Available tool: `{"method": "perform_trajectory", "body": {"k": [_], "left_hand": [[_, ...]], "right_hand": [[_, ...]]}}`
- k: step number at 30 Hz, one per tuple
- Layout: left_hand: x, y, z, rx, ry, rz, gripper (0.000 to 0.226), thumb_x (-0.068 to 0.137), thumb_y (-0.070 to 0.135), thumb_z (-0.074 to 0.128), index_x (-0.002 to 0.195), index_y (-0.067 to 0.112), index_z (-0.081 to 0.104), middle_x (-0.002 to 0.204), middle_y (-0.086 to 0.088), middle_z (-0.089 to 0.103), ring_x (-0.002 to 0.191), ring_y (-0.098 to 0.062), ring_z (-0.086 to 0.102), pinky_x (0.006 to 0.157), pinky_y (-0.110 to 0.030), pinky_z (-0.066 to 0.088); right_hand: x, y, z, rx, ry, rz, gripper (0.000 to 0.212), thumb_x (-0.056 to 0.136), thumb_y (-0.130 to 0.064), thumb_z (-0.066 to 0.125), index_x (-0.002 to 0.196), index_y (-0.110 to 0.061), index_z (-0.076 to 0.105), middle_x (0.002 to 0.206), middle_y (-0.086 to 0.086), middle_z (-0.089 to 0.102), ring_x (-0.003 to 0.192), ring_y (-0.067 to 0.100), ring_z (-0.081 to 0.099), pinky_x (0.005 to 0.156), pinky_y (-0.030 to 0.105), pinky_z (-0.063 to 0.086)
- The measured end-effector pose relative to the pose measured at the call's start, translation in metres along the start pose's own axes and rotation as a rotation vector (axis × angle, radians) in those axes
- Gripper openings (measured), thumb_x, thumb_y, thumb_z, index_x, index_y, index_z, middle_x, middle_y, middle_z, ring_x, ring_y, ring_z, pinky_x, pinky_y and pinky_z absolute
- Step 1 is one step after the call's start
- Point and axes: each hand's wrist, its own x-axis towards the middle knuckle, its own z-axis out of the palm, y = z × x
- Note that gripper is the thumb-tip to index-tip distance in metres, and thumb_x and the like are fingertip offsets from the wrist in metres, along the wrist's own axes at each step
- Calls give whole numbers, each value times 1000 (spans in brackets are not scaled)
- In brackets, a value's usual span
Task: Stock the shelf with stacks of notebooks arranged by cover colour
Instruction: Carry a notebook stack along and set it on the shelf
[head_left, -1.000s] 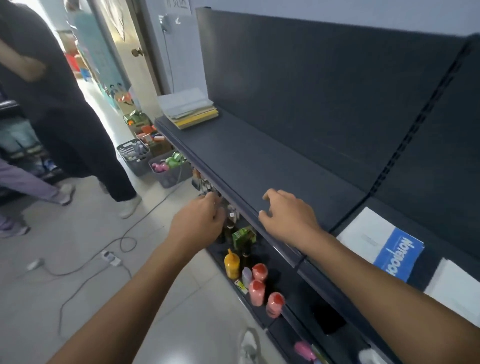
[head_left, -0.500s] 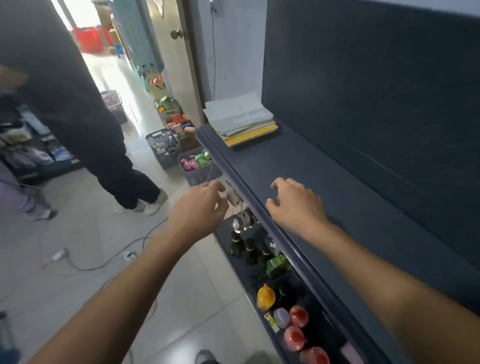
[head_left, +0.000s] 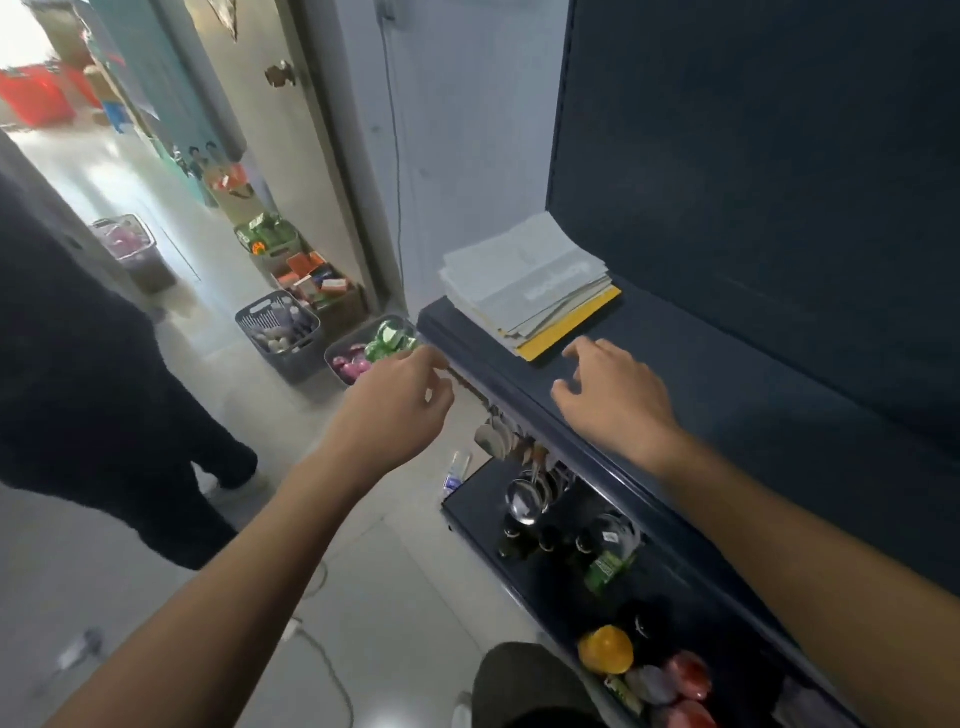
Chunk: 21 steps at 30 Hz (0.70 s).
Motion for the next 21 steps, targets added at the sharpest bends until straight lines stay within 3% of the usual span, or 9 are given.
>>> {"method": "perform_trajectory", "body": {"k": [4,12,17,21], "left_hand": [[35,-17,-5,-35,-18,54,28,99,31,48,120,21,62,108,4,66,96,-18,63,82,-40,54],[118,-38,2,-39,-37,204,26,97,32,48,117,24,63,102,6,66,86,-15,63,70,-32,50],[187,-37,6,-79,-59,282,27,97,30,48,119,26,64,100,12,65,79,-10,62,71,-32,52],[229,-31,11,-84,-85,373,25,97,30,48,116,25,65,102,11,65,76,-13,61,69,-32,53]], "right_hand": [[29,-11,7,-5,24,90,32,97,-36,52,126,-22,52,112,-3,58,94,26,61,78,41,51],[83,-14,18,37,49,230,35,95,-30,49,128,-18,52,114,0,59,90,29,60,70,39,49],[119,-7,27,94,130,317,40,94,-29,50,133,-21,51,125,-2,59,98,28,60,73,37,42],[139,-2,29,108,160,421,34,94,-33,50,126,-23,52,121,-3,60,97,28,59,72,36,39]]}}
